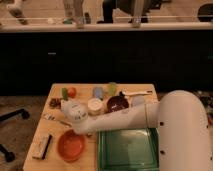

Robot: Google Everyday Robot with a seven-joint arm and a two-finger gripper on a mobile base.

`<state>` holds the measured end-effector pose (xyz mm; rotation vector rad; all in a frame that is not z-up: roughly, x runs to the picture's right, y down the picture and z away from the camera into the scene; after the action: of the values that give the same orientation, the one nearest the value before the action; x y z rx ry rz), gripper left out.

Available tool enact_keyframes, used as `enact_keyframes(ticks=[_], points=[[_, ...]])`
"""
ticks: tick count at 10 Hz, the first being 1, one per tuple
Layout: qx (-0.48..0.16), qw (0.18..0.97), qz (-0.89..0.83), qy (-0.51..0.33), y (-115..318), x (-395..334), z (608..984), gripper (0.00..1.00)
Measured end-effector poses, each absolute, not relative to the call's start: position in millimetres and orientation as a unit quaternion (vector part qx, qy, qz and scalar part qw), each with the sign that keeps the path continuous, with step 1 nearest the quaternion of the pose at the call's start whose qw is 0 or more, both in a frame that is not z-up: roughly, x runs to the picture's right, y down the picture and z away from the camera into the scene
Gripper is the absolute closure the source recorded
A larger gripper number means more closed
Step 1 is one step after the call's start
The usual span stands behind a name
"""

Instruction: Place pepper in metal cup

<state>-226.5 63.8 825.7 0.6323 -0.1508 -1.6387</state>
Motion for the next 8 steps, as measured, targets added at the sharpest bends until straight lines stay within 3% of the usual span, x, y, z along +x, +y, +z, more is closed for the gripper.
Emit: enact_keyframes(ticks=[8], points=[[0.283,0.646,-0.707,-0.045,66.4,-216.2,827.9,0.90]])
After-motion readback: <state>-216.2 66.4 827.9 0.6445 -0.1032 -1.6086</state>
